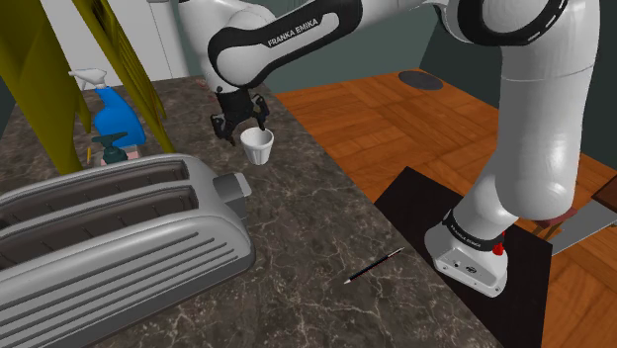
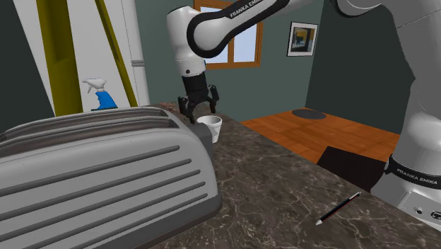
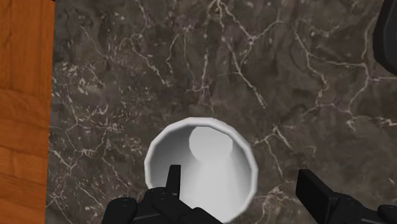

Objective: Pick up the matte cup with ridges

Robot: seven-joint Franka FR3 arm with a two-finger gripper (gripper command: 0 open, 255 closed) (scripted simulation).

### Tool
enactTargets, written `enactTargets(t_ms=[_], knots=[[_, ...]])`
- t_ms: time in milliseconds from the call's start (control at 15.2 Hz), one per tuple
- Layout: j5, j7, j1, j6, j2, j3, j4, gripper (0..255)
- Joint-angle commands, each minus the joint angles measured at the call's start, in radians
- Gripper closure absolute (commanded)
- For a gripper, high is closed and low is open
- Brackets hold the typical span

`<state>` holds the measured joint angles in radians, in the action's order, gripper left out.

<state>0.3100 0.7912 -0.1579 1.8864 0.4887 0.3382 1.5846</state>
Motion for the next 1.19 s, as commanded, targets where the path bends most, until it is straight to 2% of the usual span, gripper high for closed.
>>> enactTargets(t_ms=[0,528,594,1122], knots=[[0.016,0.013,-0.015,-0.006,0.055,-0.009,-0.053,0],[0.032,0.03,-0.018,0.061,0.092,-0.017,-0.021,0],[0.032,0.029,-0.016,0.063,0.089,-0.017,-0.016,255],[0.032,0.029,-0.016,0.063,0.09,-0.018,-0.017,255]])
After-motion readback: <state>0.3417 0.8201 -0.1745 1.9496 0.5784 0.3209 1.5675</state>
